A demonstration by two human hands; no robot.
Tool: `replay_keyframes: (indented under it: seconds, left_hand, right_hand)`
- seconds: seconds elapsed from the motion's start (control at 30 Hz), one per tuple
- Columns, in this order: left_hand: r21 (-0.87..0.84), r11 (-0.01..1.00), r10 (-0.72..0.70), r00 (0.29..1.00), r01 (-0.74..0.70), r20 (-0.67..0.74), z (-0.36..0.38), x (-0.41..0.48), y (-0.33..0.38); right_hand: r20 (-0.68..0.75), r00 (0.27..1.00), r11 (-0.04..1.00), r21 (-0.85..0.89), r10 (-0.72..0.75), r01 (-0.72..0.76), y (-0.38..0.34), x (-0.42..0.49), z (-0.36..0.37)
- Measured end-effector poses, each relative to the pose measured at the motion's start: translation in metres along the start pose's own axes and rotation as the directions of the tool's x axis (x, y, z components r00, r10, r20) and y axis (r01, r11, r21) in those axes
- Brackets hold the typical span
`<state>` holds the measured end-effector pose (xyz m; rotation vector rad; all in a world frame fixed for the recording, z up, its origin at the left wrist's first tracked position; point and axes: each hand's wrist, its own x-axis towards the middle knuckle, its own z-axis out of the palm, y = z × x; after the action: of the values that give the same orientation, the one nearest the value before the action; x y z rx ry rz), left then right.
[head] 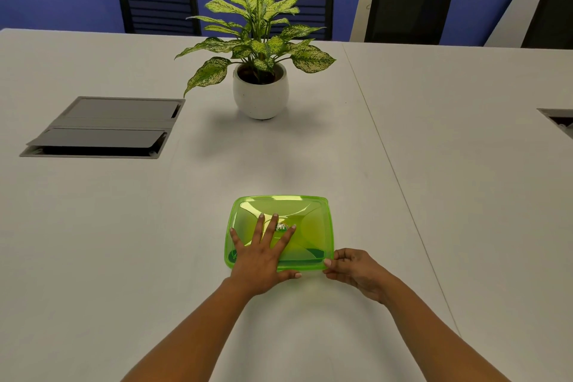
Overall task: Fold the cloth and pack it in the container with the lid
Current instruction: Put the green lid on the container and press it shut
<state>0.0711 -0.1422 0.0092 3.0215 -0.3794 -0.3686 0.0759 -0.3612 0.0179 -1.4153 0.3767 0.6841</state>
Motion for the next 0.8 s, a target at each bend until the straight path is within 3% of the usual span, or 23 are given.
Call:
replay_keyframes:
  seconds: [0.4, 0.57, 0.8]
  left_hand:
    - [0.020, 1.000, 0.001, 1.000, -0.001, -0.013, 0.004, 0.000, -0.002]
    - [0.017, 1.000, 0.000, 1.000, 0.001, -0.015, 0.004, 0.000, -0.002]
    - [0.014, 1.000, 0.004, 1.000, -0.004, -0.004, 0.003, 0.001, -0.001]
  right_hand:
    - [-0.002, 0.996, 0.992, 0.093, 0.090, -0.090, 0.002, 0.001, 0.005]
    - [-0.082, 0.992, 0.987, 0.138, 0.091, -0.079, 0.002, 0.002, 0.012]
    - [-0.089, 0.992, 0.982, 0.173, 0.089, -0.073, 0.003, 0.002, 0.012]
